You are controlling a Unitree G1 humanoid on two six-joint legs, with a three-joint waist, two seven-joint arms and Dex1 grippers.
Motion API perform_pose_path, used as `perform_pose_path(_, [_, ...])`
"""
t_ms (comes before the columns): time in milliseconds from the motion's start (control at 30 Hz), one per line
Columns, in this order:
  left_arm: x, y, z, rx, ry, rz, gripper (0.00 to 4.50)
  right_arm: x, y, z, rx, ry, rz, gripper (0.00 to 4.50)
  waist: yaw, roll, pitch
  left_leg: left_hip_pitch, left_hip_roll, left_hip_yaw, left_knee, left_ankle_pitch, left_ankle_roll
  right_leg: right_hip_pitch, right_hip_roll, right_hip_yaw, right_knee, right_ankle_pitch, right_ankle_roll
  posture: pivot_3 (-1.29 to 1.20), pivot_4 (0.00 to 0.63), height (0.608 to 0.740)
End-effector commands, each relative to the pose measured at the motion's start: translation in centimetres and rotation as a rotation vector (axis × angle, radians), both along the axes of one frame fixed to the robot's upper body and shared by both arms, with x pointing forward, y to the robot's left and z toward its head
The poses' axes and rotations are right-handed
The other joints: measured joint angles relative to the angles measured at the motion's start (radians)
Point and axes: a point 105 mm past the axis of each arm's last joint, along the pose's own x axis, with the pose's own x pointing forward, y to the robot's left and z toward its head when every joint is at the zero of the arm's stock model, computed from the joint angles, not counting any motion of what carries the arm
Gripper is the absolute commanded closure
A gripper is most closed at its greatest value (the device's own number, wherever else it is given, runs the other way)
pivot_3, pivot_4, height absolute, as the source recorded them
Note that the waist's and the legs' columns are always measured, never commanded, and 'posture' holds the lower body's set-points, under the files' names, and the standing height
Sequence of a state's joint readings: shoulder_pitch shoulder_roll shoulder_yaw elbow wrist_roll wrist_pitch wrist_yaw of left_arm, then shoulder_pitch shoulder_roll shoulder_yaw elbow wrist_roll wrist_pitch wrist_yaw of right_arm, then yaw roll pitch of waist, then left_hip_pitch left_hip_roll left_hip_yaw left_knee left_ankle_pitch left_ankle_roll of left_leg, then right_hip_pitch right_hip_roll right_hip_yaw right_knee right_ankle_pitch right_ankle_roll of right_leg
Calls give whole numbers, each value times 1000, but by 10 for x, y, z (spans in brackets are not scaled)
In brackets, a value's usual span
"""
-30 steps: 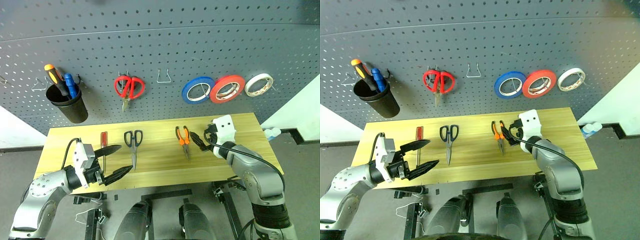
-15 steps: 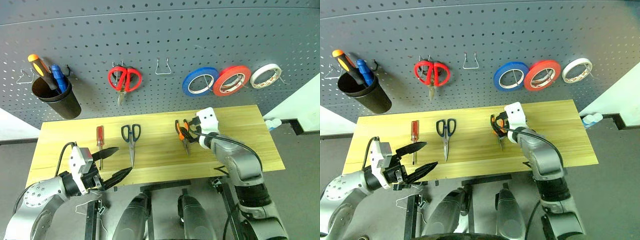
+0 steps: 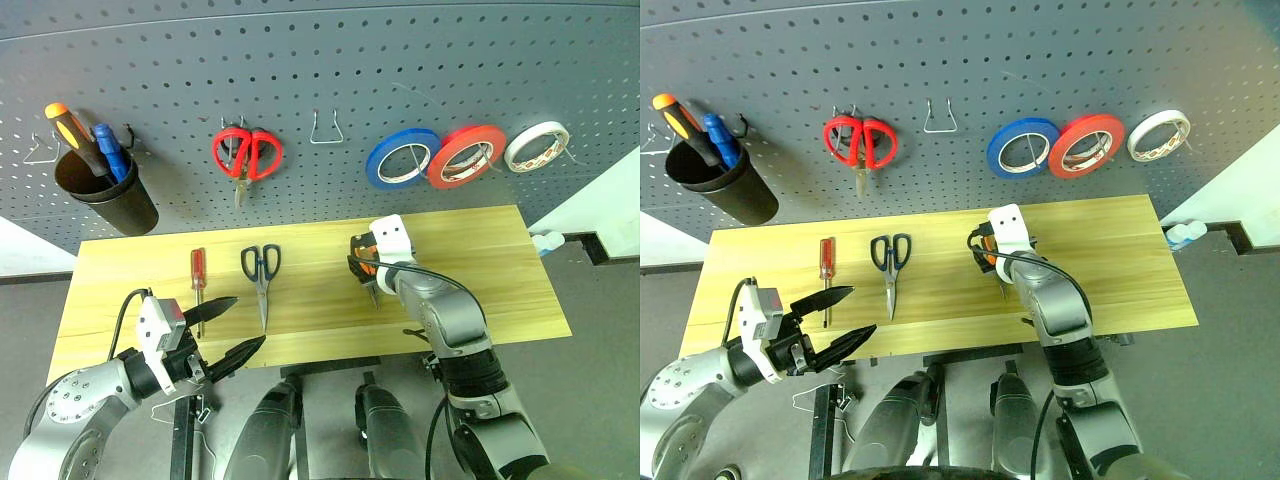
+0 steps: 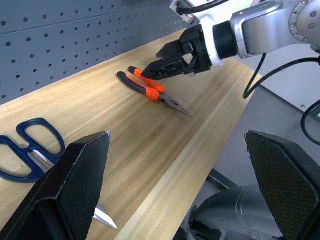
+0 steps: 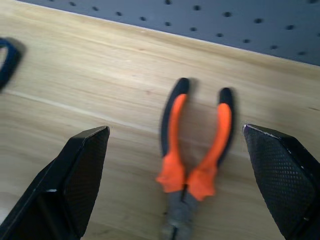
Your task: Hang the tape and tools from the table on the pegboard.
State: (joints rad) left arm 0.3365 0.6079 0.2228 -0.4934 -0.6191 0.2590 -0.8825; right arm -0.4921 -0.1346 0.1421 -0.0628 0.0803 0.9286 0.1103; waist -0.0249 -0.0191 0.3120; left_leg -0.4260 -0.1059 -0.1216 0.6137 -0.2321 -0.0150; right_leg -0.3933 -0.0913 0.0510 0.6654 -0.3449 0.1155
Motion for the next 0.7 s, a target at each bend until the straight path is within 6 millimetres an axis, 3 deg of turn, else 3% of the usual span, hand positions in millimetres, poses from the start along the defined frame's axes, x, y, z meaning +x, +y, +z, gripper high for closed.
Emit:
perform_pose_path(33, [-4, -4, 5, -4, -23, -11, 0, 3, 8, 8, 11, -10, 7, 39, 0, 0, 0, 0, 0, 0, 0, 0, 0, 0, 0, 0, 0, 0, 0, 39, 368, 740])
perform_pose_path(267, [-5, -8, 4, -12, -22, -13, 0, 8, 23, 10, 21, 18, 32, 39, -15, 0, 0, 0, 0, 0, 0, 0, 0, 0, 0, 0, 0, 0, 0, 42, 364, 740])
perform_pose_path(700, [-8, -8, 4, -12, -15, -5, 0, 13, 17, -7, -46, 140, -30, 39, -21, 1, 1, -1, 0, 0, -1, 0, 0, -1, 0, 0, 0, 0, 0, 43, 372, 740])
